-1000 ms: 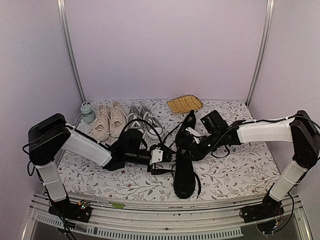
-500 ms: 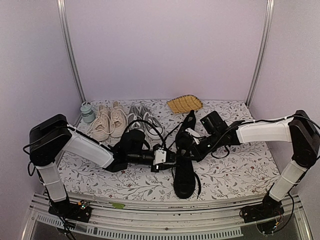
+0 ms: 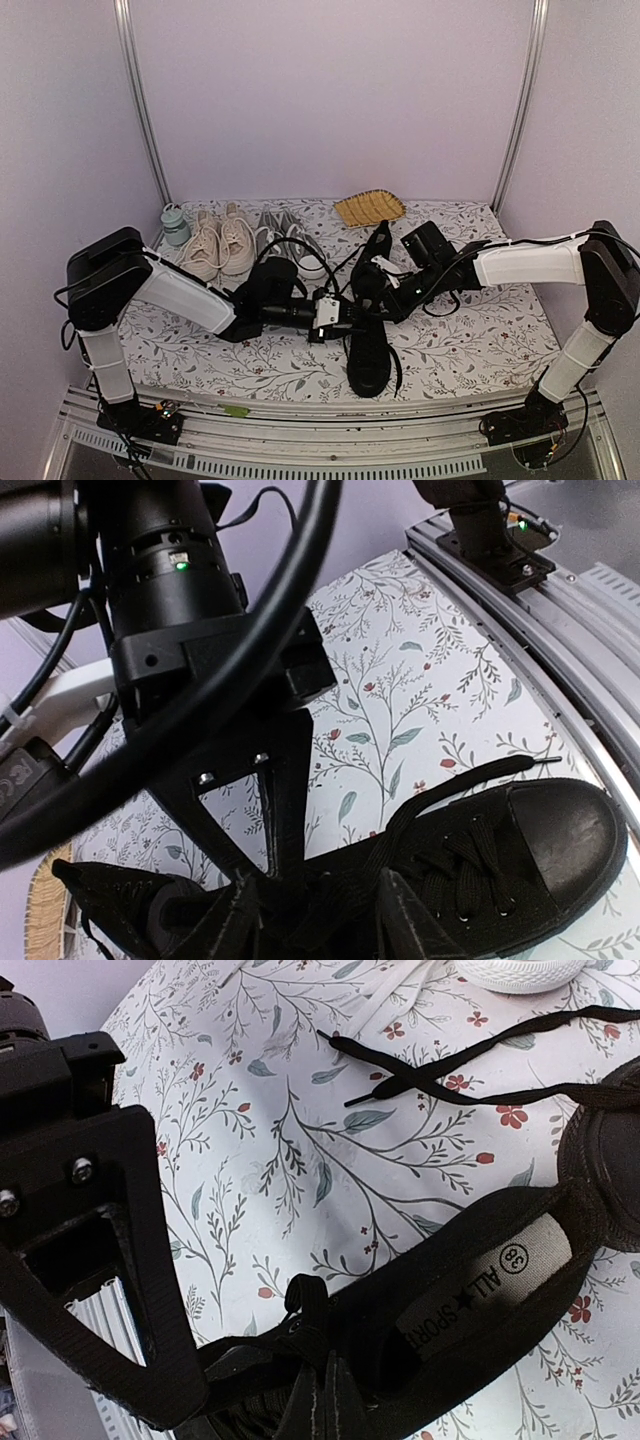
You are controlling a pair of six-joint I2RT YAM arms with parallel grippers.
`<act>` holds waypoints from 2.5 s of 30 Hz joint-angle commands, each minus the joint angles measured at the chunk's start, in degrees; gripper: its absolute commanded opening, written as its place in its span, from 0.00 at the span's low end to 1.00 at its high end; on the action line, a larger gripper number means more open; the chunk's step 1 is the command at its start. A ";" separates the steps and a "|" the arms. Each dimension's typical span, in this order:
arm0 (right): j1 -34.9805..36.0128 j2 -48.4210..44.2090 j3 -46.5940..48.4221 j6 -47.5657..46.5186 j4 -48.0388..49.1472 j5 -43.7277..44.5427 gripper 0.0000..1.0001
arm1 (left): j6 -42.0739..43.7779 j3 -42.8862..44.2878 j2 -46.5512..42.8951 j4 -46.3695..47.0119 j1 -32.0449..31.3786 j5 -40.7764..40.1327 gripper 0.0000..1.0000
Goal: Tie the shoes
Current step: Pass from the right arm to the left
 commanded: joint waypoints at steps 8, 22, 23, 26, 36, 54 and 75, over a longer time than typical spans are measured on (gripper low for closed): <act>-0.29 -3.97 -0.53 -0.31 -1.48 1.61 0.01 | -1.42 -2.20 -1.00 3.12 0.03 -1.58 0.00; -0.51 -4.16 -1.99 -0.67 -2.17 0.93 0.01 | -4.44 -5.56 0.66 7.37 3.44 -3.14 0.00; -0.56 -3.99 -2.02 -2.31 -2.08 0.49 0.01 | -4.77 -5.67 0.99 7.52 3.65 -3.04 0.00; -0.55 -2.65 -1.49 -3.12 -2.23 -1.10 0.01 | -4.69 -6.04 1.86 8.20 3.93 -4.03 0.01; -0.52 -2.37 -0.79 -3.50 -1.79 -1.98 0.01 | 2.11 -4.61 -3.78 -2.39 3.03 -7.05 0.66; -0.54 -2.41 -0.73 -3.32 -0.88 -1.98 0.01 | 7.67 3.71 2.49 -5.99 -2.64 -11.67 0.90; -0.53 -2.77 -0.46 -3.93 -0.83 -3.54 0.01 | 4.17 5.49 6.91 -2.49 -2.39 -18.14 0.31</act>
